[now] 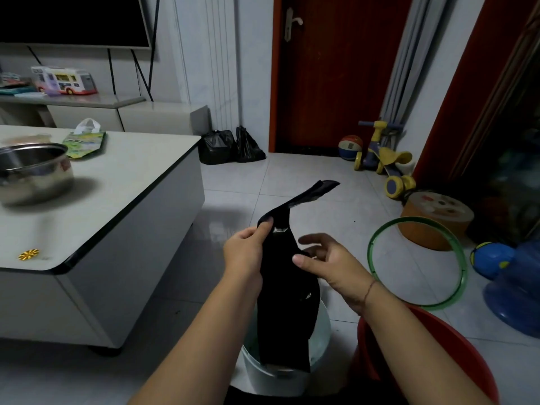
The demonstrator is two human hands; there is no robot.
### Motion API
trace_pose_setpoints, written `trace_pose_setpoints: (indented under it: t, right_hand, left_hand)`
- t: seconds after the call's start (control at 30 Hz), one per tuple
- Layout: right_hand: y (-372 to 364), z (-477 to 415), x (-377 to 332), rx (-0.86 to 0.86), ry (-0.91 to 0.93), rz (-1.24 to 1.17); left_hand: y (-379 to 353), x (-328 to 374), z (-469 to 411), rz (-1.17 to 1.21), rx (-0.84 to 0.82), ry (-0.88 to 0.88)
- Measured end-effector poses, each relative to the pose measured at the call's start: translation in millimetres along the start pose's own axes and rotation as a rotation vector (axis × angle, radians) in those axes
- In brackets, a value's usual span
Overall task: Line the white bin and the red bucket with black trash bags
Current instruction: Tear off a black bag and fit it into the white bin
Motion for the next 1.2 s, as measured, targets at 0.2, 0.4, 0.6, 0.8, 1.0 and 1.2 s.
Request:
trace_pose_setpoints:
  t: [0.2,0.4,0.6,0.8,1.0,1.2]
  right_hand:
    - [4.0,0.6,-24.7,0.221,0.221,-0.145]
    - [28.1,-6.2,-31.2,0.447,0.185,-0.231]
    - [28.7,-9.7,-30.0,0.391,0.145,-0.036]
    - [30.0,-6.3,-27.3,0.359,0.193,-0.107]
    - [31.6,-2.2,-32.6,0.368,0.232,-0.059]
    - [17.8,-0.4,-36.8,0.314,0.243,0.172]
  left_hand:
    - [-24.5,-4.5,13.0,-0.011,-0.172,0.050]
    - [-42.0,-6.5,23.2,-0.053,-0.388,0.047]
    - [-37.6,-4.0,17.5,-0.044,-0.384,0.001]
    - [-34.5,1.5,13.0,-0.010,-0.335,-0.042]
    - [-37.7,0.4,16.2,0.014,-0.374,0.007]
    - [-34.4,1.4,16.9,0.028,-0.345,-0.012]
Point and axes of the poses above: each hand's wrist, its own z-axis away from the middle knuckle, its own y-axis out of the back of the hand, x = y × z, the point moved 7 cm from there along -z, towards the middle knuckle, and after that the axes turned 13 degrees about -y, right-handed, at the moved point
